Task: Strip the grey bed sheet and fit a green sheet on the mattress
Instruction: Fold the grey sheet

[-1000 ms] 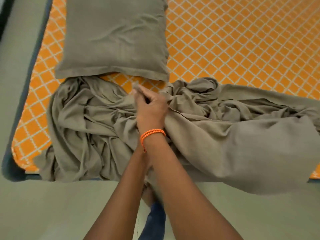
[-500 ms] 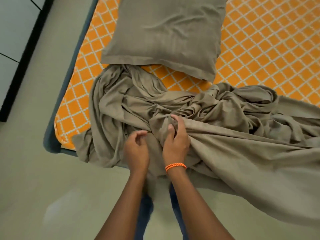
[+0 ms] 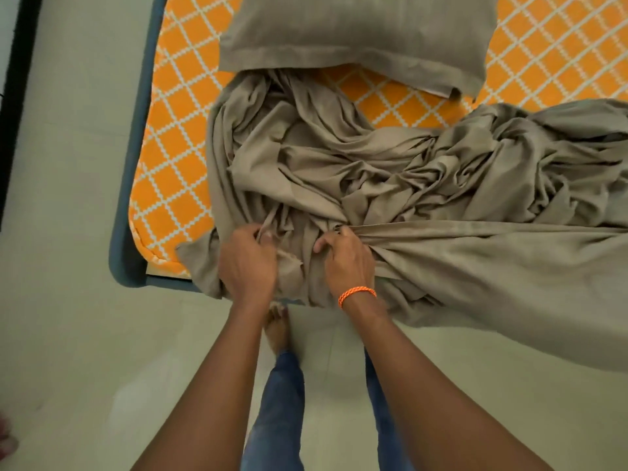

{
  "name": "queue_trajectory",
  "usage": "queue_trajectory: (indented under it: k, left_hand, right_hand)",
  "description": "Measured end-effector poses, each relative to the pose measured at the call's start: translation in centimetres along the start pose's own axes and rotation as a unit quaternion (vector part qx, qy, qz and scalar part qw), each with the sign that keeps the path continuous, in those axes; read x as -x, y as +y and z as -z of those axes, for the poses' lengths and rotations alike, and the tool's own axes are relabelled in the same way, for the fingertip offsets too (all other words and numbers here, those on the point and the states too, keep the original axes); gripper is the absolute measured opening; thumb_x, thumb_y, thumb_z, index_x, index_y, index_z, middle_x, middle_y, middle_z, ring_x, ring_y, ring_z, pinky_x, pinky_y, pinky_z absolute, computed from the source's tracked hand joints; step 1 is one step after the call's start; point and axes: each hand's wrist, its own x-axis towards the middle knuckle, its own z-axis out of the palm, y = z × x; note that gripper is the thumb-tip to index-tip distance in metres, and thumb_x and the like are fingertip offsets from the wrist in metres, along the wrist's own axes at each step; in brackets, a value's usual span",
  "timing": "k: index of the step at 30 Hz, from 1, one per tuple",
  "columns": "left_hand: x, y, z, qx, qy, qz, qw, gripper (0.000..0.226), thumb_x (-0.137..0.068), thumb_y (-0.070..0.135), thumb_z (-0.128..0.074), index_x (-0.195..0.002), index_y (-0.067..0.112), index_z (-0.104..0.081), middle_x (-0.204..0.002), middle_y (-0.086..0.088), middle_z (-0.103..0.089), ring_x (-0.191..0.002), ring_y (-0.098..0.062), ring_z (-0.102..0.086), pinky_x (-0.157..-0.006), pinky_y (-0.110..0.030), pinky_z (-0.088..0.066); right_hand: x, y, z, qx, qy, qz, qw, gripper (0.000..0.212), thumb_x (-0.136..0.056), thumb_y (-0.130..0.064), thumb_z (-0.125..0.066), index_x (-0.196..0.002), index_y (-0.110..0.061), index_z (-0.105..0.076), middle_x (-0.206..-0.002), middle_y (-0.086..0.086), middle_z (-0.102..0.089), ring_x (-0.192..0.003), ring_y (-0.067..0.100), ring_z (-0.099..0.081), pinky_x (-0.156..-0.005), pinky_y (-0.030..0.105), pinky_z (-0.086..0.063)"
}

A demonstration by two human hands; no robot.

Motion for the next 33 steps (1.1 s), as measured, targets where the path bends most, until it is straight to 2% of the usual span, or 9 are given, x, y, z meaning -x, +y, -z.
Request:
queue_trajectory:
  k: [4,9,13,17,20,22,27,30,33]
  left_hand:
    - [-3.1,-0.2,3.0,0.244,-0.093,-0.021,0.965,0.013,-0.099,0.027,-0.07,-0.1,0.019,-0.079,-0.09,0.004,-0.077,-0.091,-0.022,-0.073,-0.082,-0.044,-0.059]
    - [-5.4,3.0,6.9,0.562,-0.196,0.077,0.8,0.02,-0.107,0.014,-0.054,-0.104,0.01,-0.073,-0.099,-0.008,-0.078,-0.095,-0.021,-0.073,-0.087,-0.035,-0.058]
    - [-5.5,5.7,8.6,0.618,-0.345,0.075,0.703,0.025,-0.11,0.025,-0.044,-0.121,0.013,-0.063,-0.094,-0.003,-0.075,-0.077,-0.015,-0.073,-0.06,-0.029,-0.056]
    - [-4.0,6.3,7.6,0.542,-0.383,0.098,0.741,0.038,-0.113,0.039,-0.037,-0.123,0.014,-0.064,-0.087,-0.003,-0.077,-0.067,-0.012,-0.072,-0.051,-0.024,-0.055]
    - [-2.8,5.2,5.6,0.461,-0.326,0.081,0.821,0.051,-0.11,0.054,-0.037,-0.135,0.02,-0.066,-0.119,-0.004,-0.077,-0.105,-0.017,-0.075,-0.079,-0.029,-0.061]
    - [-2.0,3.6,4.7,0.474,-0.318,0.056,0.819,0.049,-0.109,0.052,-0.043,-0.15,0.027,-0.055,-0.138,0.004,-0.069,-0.128,-0.013,-0.064,-0.106,-0.035,-0.051]
    - [0.2,1.8,3.6,0.552,-0.331,0.066,0.763,0.058,-0.111,0.029,-0.048,-0.165,0.031,-0.026,-0.15,0.007,-0.059,-0.137,-0.013,-0.057,-0.116,-0.044,-0.044]
    - [0.0,1.8,3.2,0.585,-0.32,0.063,0.743,0.059,-0.111,0.025,-0.049,-0.165,0.032,-0.026,-0.154,0.004,-0.056,-0.139,-0.017,-0.056,-0.117,-0.052,-0.043]
    - [-0.3,3.2,3.1,0.54,-0.267,0.039,0.797,0.06,-0.111,0.021,-0.048,-0.166,0.026,-0.025,-0.162,0.001,-0.046,-0.146,-0.017,-0.048,-0.121,-0.054,-0.039]
  right_hand:
    - [0.4,-1.5,0.3,0.02,0.025,-0.028,0.999,0.03,-0.098,-0.015,-0.047,-0.095,-0.028,-0.073,-0.102,0.002,-0.07,-0.094,0.028,-0.067,-0.07,0.035,-0.038]
    - [0.3,-3.0,2.5,-0.052,0.035,-0.073,0.995,0.03,-0.095,-0.02,-0.047,-0.085,-0.03,-0.074,-0.092,-0.003,-0.075,-0.087,0.024,-0.066,-0.072,0.037,-0.049]
    - [-0.1,-3.9,5.0,-0.172,0.085,-0.058,0.98,0.041,-0.092,-0.019,-0.06,-0.053,-0.031,-0.055,-0.055,-0.012,-0.052,-0.059,0.01,-0.049,-0.058,0.037,-0.037]
    - [-0.2,-3.8,5.9,-0.331,0.022,-0.004,0.943,0.025,-0.086,-0.031,-0.068,-0.062,-0.036,-0.067,-0.064,-0.013,-0.06,-0.067,0.007,-0.052,-0.061,0.038,-0.048]
    - [-0.1,-4.1,6.3,-0.51,-0.012,-0.053,0.859,0.025,-0.099,-0.009,-0.058,-0.092,-0.018,-0.08,-0.086,-0.004,-0.079,-0.087,0.013,-0.069,-0.074,0.024,-0.056]
    - [0.3,-4.3,6.7,-0.547,-0.051,-0.129,0.826,0.029,-0.104,-0.024,-0.057,-0.099,-0.006,-0.079,-0.087,-0.001,-0.079,-0.087,0.013,-0.074,-0.07,0.015,-0.054]
    - [1.7,-2.5,4.3,-0.213,-0.099,-0.042,0.971,0.068,-0.074,-0.085,-0.065,-0.077,-0.017,-0.064,-0.071,-0.011,-0.066,-0.067,0.01,-0.062,-0.063,0.035,-0.051]
    - [2.2,-1.8,3.5,-0.064,-0.121,-0.052,0.989,0.049,-0.074,-0.068,-0.072,-0.084,-0.021,-0.062,-0.08,0.002,-0.068,-0.078,0.026,-0.067,-0.069,0.041,-0.056]
    - [2.2,-2.0,4.8,-0.185,-0.111,-0.063,0.974,0.024,-0.085,-0.041,-0.076,-0.08,-0.018,-0.071,-0.079,0.001,-0.073,-0.078,0.022,-0.07,-0.071,0.037,-0.056]
